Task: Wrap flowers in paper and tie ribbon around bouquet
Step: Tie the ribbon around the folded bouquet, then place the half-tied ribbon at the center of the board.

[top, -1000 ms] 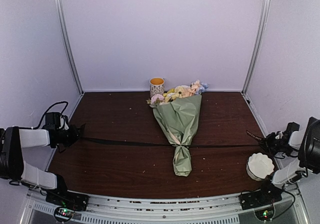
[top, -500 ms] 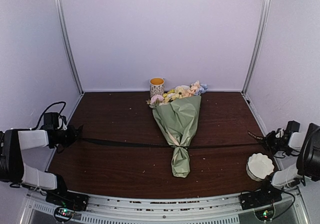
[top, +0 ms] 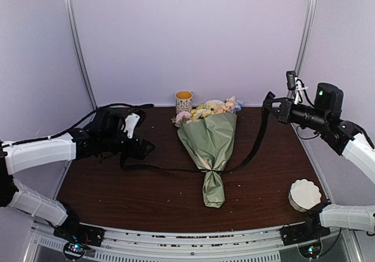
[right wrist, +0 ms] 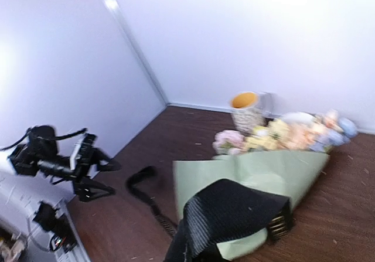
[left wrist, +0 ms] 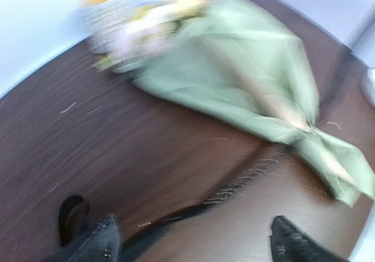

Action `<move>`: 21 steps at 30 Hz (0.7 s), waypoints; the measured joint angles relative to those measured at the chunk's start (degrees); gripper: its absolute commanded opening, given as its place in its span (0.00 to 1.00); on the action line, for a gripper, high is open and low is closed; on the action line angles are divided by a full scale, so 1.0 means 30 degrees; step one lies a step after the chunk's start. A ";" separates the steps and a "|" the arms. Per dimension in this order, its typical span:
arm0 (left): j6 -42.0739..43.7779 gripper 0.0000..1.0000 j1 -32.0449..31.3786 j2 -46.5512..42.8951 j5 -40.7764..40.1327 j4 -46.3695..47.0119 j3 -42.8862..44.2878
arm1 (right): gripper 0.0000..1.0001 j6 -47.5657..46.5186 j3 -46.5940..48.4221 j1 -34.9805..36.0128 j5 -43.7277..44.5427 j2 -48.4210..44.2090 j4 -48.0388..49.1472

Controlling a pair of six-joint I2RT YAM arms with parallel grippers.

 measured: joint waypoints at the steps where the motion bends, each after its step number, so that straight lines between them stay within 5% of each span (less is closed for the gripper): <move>1: 0.0809 0.98 -0.1013 0.0044 0.0474 -0.0357 0.0539 | 0.00 -0.0270 0.0539 0.1275 -0.0248 -0.0036 0.0015; 10: 0.5814 0.96 -0.4022 0.0801 0.8240 -0.0102 0.5880 | 0.00 -0.1282 0.4430 0.6783 -0.1836 0.1239 0.0350; 13: 0.5748 0.78 -0.4561 0.2849 0.9996 0.1763 0.7934 | 0.00 -0.1326 0.5056 0.7606 -0.2084 0.2055 0.0517; 17: 0.5071 0.73 -0.5391 0.6878 1.1744 0.3716 1.0550 | 0.00 -0.1435 0.5748 0.7941 -0.2470 0.2856 0.0510; 21: 0.4248 0.49 -0.6084 0.9136 1.2050 0.4590 1.0805 | 0.00 -0.1552 0.6142 0.7985 -0.2579 0.3060 0.0474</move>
